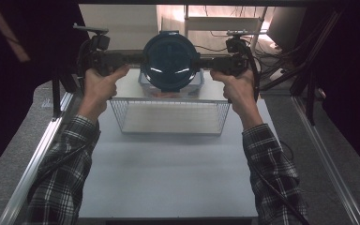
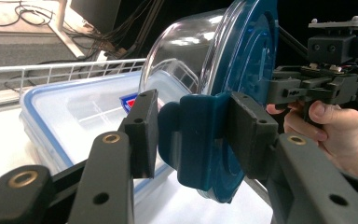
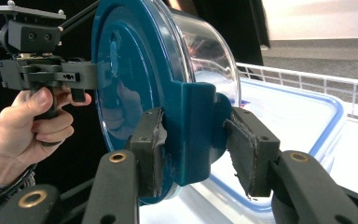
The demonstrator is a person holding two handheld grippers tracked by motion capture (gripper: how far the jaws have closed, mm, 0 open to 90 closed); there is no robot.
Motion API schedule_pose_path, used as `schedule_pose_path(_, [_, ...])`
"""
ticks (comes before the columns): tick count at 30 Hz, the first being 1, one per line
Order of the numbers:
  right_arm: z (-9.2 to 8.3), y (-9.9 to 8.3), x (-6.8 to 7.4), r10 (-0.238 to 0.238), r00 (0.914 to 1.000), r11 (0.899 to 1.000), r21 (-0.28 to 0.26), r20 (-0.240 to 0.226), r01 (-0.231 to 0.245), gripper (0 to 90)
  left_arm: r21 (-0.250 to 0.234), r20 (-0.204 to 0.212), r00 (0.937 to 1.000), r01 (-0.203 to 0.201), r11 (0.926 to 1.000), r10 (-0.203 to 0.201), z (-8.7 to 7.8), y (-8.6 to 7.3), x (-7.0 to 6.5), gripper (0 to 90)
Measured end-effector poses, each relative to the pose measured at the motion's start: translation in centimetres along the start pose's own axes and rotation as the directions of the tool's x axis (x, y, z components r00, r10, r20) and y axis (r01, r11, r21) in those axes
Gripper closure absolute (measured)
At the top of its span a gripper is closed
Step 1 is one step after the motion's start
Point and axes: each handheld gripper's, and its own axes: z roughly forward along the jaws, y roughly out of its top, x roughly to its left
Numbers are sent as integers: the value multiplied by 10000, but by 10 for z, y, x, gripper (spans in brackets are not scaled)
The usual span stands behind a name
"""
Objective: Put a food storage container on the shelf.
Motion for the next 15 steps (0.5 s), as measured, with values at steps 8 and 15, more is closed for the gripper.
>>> schedule_pose_path(8, [3,5,-7,89,9999,10000,10,129,-89,565,-193,74,10000,4,9998,-2,7,3,8,556])
schedule_pose_path(15, [5,6,-8,-50,9999,10000,-81,138,51,556,-327,-268,9990,-361,9988,353,8,3,6,549])
